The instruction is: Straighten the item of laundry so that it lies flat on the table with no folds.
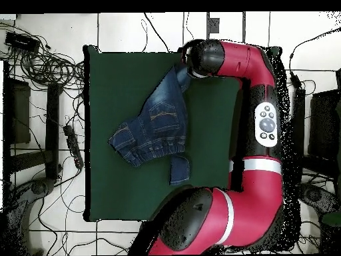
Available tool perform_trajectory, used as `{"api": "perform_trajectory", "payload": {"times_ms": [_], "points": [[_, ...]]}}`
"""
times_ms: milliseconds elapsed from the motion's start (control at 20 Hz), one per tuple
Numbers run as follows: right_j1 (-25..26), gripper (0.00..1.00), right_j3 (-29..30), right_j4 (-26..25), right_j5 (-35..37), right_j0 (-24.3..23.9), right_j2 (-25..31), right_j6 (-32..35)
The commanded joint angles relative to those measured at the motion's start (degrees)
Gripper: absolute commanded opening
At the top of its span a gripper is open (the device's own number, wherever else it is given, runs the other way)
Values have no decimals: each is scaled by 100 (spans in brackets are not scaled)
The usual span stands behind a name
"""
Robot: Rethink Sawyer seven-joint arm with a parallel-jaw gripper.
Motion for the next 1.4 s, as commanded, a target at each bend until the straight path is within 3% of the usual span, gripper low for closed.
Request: {"api": "perform_trajectory", "payload": {"times_ms": [50, 200, 250, 600, 900, 1400], "points": [[-46, 0, -584, -103, 468, 188, 671, -1599], [-190, 0, -179, -27, 89, 149, 527, -1317], [-261, 100, 3, -5, -80, 142, 455, -1167], [-504, 100, 650, 23, -679, 112, 258, -669], [-494, 100, 766, 28, -560, 227, 66, -206], [-884, 100, 2000, 88, -966, 427, -480, 890]]}}
